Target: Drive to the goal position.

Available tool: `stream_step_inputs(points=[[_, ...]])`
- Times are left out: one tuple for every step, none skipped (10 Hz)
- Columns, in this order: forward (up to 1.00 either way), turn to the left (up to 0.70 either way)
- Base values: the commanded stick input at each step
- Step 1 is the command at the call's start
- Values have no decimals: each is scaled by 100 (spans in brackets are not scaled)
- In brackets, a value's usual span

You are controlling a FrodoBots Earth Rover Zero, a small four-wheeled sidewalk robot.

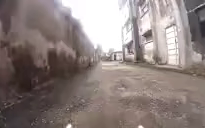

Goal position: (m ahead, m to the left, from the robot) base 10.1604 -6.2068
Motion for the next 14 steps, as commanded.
stream_step_inputs(points=[[70, 27], [70, 27], [70, 0], [70, 0], [70, 0], [70, 0], [70, 0], [70, 0], [70, 0], [70, 0], [70, 0], [70, 0], [70, 0], [70, 0]])
